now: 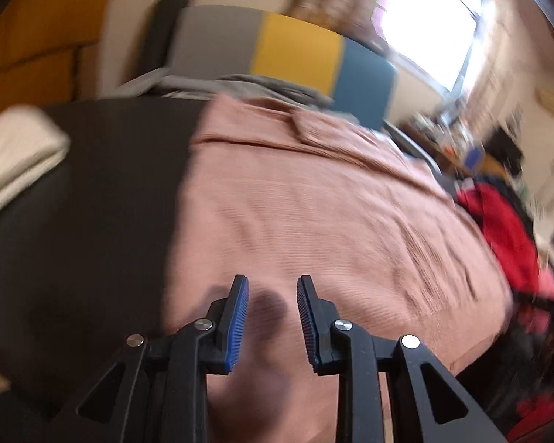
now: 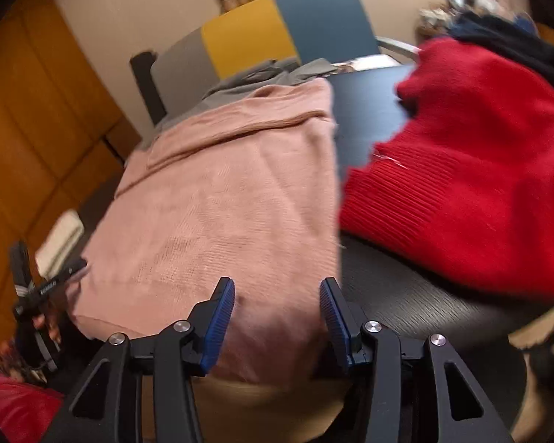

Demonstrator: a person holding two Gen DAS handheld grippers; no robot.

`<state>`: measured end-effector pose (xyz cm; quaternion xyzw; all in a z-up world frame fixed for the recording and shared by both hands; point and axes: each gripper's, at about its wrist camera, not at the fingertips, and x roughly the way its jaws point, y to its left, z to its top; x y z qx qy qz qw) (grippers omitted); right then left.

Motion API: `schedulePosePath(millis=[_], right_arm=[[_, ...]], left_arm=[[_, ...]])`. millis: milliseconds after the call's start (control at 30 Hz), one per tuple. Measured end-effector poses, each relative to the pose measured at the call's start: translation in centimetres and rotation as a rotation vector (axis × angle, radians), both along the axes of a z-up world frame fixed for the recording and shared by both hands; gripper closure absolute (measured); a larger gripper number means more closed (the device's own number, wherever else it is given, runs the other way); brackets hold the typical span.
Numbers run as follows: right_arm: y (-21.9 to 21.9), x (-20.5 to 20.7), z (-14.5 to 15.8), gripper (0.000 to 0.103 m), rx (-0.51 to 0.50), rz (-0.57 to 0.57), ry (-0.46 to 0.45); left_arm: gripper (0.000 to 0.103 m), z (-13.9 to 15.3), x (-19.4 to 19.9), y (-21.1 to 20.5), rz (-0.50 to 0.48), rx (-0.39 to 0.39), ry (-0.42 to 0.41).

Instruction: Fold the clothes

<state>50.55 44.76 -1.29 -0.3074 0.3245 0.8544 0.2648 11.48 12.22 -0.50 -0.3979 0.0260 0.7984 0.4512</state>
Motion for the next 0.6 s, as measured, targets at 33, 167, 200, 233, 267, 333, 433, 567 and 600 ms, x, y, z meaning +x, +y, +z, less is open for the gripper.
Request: schedulePosePath(millis=[33,167,200,233,267,333,433,567,600], right_arm=[[0.3,0.7,-0.4,0.054,-0.020,-0.015,-0.001],[0.7,2.1,-1.8,0.054,-0.085,-0.021,0.041],[0.8,2.0,-1.9,0.054,-0.094,-0.013,0.057],[0.8,1.8,-2.1,0.054,-0.098,-0.007,0.066],[0.7,1.5,-2.2,0.054,-0.097,0.001,0.069],[0.7,1.1,-2.4,0.053,-0.094,0.016,0.072],[0.7,0.7,-2.6,0.053,-0.099,0.024,0.080],[1.0,1.2,-3.2,0.053,-0.165,0.044,0.141],[1.0,1.2,-3.3,0.053,-0.177,0.048,0.155]], left_arm=[[0.076,-0.2,-0.7,-1.2,0.024,0.014,-0.044],[0.076,-1.3,-2.0,-3.8,0.035,0.049,-0.170],[0.076,-1.7,-2.1,-4.3,0.026,0.057,-0.201],[0.076,-2.3,-2.3,-4.5,0.012,0.076,-0.250],[0.076,-2.8,-2.3,-4.6,0.007,0.093,-0.287],[0.076,-3.2,-2.4,-4.8,0.007,0.133,-0.335],[0.076,-3.9,-2.5,-5.0,-0.005,0.177,-0.408],[0.076,-4.5,-2.2,-5.2,-0.034,0.200,-0.477],[0.076,-4.6,-2.1,-5.2,-0.040,0.201,-0.491]])
